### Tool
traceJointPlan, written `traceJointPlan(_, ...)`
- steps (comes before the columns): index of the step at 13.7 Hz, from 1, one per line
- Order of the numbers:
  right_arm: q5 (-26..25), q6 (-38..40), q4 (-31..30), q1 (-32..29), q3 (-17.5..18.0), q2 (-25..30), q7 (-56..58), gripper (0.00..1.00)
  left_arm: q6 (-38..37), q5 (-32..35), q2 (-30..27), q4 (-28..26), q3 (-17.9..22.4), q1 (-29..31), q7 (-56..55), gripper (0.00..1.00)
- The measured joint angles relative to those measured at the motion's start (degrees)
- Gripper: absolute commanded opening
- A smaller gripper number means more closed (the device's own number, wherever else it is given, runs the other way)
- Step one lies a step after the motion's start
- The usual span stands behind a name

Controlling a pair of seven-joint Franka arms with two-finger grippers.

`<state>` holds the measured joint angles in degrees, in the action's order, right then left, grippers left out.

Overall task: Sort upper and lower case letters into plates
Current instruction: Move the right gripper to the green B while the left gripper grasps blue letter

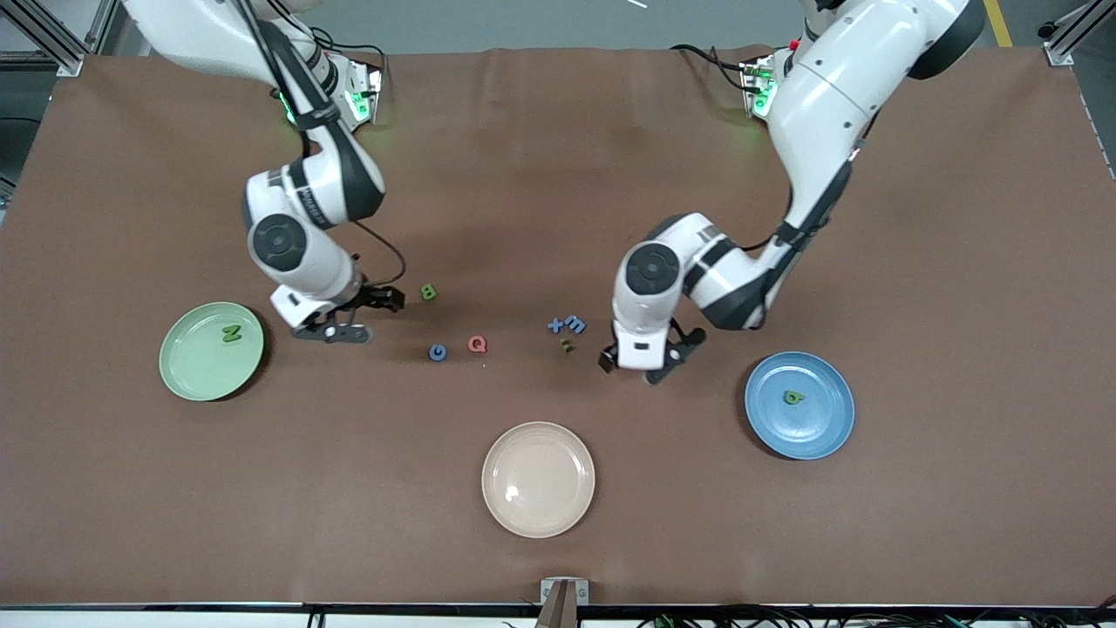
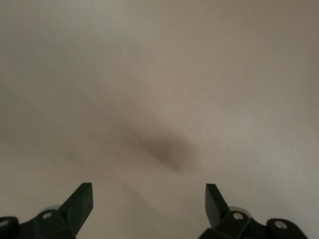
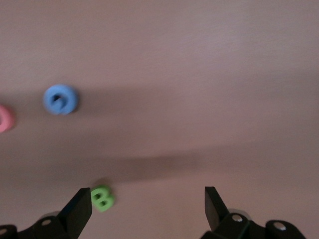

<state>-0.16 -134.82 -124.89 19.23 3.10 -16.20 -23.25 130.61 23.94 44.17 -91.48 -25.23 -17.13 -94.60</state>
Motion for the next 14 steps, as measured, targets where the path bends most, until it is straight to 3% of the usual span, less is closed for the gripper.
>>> traceJointPlan(4, -0.08, -5.25, -2.4, 8.16, 0.01, -0.28, 2.61, 1.0, 0.39, 0.0, 1.56, 0.26, 0.07, -4.11, -8.0, 0.95)
traceJointPlan(10, -0.08, -16.63, -7.27, 8.42, -1.03, -2.47, 15.28, 1.0, 3.82, 0.0, 3.39, 0.57, 0.09, -4.98, -9.32, 0.92)
traceJointPlan(14, -0.07, -18.55, -7.34, 8.05, -1.31, -4.96, 17.75, 0.99, 4.02, 0.0, 3.8, 0.7, 0.09, -5.59, -9.31, 0.79)
